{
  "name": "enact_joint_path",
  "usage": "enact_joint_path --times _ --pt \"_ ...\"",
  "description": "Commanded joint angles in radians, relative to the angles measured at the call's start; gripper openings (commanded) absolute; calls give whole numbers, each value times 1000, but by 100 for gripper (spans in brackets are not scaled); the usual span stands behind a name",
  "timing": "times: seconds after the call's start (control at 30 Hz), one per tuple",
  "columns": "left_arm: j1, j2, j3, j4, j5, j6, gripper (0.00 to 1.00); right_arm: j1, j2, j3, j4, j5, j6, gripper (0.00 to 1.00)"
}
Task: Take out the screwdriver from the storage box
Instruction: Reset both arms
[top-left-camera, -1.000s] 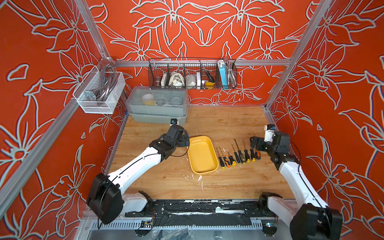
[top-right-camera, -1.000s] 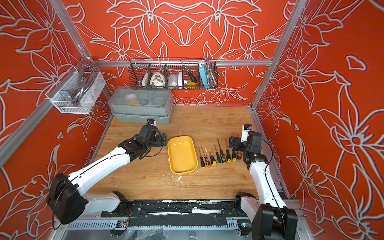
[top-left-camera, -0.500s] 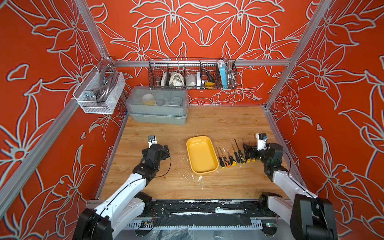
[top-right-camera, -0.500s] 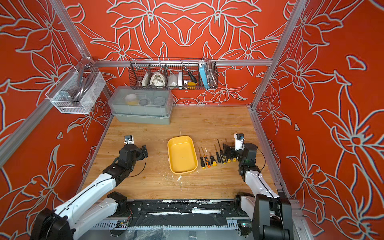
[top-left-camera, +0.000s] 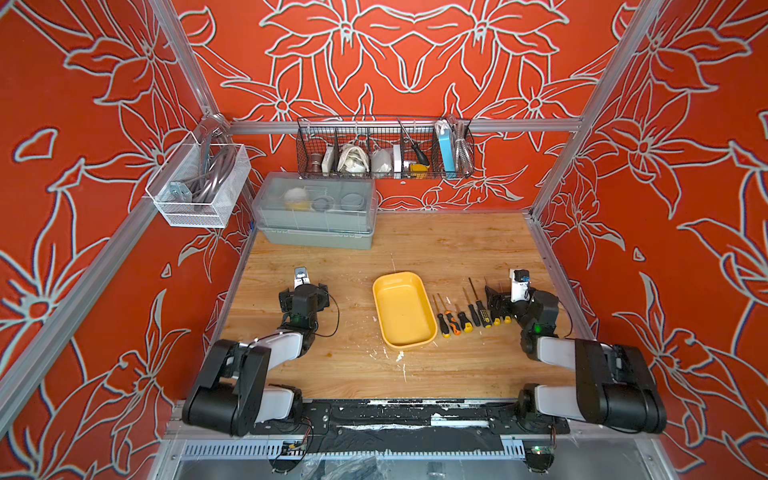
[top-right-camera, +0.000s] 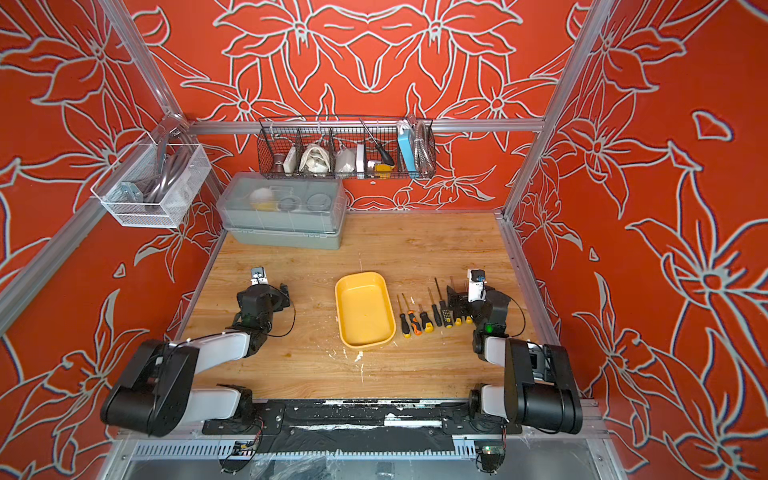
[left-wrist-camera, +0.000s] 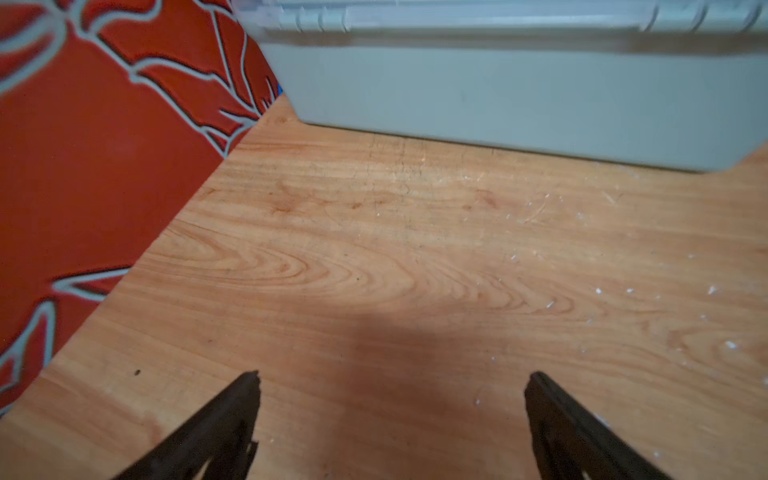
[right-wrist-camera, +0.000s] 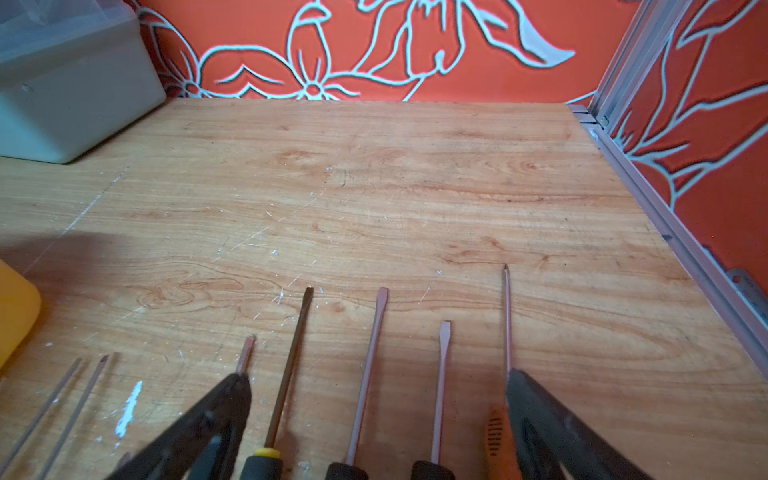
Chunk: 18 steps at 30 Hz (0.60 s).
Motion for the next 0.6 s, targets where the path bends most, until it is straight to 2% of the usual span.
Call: enact_joint_path --times 0.0,0.03,0.07,0.1,0.13,0.17,0.23,0.27,0.57 --pt "37 3 -6 133 99 8 99 16 67 -3 147 91 12 100" --pt "46 23 -33 181 132 6 99 16 86 0 186 97 23 100" --pt "46 70 -67 311 139 23 99 18 66 31 105 95 11 100" --pt "40 79 -62 317 137 37 99 32 47 71 -15 132 -3 100" --pt "38 49 -33 205 147 28 99 56 71 78 0 163 -11 100" --pt "57 46 -28 196 184 19 99 64 80 84 11 177 -10 100" --pt "63 59 -29 217 184 20 99 73 63 97 -53 201 -19 100" --pt "65 41 -21 172 191 12 99 77 74 92 -18 203 -17 100" --pt "67 44 -25 186 190 13 99 82 63 96 -41 215 -22 100"
